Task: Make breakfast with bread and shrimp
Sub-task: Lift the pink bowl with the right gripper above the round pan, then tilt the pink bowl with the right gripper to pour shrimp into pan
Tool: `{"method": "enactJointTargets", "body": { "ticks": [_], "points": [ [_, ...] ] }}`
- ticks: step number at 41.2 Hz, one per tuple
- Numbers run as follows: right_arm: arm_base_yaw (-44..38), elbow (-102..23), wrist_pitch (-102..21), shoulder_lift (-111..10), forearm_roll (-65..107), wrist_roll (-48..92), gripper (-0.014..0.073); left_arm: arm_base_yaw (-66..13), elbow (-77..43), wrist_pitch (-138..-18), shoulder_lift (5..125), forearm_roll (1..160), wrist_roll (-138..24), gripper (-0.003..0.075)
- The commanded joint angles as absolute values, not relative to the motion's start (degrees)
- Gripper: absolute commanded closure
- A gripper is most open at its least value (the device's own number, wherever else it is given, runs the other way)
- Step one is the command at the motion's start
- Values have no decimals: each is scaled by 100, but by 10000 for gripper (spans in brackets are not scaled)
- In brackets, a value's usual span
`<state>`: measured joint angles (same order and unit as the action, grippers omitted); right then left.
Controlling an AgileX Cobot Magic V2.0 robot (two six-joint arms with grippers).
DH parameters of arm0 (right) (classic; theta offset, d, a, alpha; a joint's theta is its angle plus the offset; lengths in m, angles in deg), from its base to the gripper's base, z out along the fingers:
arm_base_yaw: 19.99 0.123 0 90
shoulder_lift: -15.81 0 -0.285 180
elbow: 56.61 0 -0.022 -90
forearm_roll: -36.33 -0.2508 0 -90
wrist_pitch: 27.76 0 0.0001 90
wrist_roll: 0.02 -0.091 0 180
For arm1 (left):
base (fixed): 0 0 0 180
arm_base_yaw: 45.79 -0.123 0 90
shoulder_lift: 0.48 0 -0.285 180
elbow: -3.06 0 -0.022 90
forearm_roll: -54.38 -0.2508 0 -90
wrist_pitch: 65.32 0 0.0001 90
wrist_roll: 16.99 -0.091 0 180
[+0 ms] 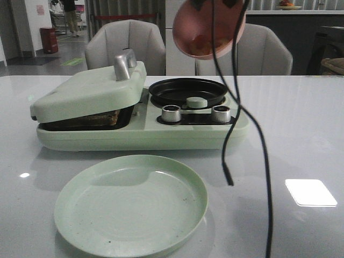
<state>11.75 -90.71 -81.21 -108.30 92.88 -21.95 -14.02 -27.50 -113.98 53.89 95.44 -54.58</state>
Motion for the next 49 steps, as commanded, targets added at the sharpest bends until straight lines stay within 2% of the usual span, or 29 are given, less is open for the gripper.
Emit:
{"method": "enactJointTargets", "body": {
  "ticks": [1, 20, 37, 49],
  "points": [
    [1335, -9301, -8064, -10711, 10719, -2830, 578, -1352, -2581, -11113, 5357, 9792, -5467, 619],
    [1806, -9301, -8827, -11474, 14016, -3614, 578, -1352, -2581, -11113, 5357, 9792, -5467, 619],
    [1847, -10334, -8682, -11463, 14016, -3234, 578, -1352, -2581, -11113, 5357, 9792, -5467, 619],
    [1836, -10380, -8675, -11574, 14016, -2990, 578, -1352, -2581, -11113, 5357, 9792, -5467, 619]
  ]
}}
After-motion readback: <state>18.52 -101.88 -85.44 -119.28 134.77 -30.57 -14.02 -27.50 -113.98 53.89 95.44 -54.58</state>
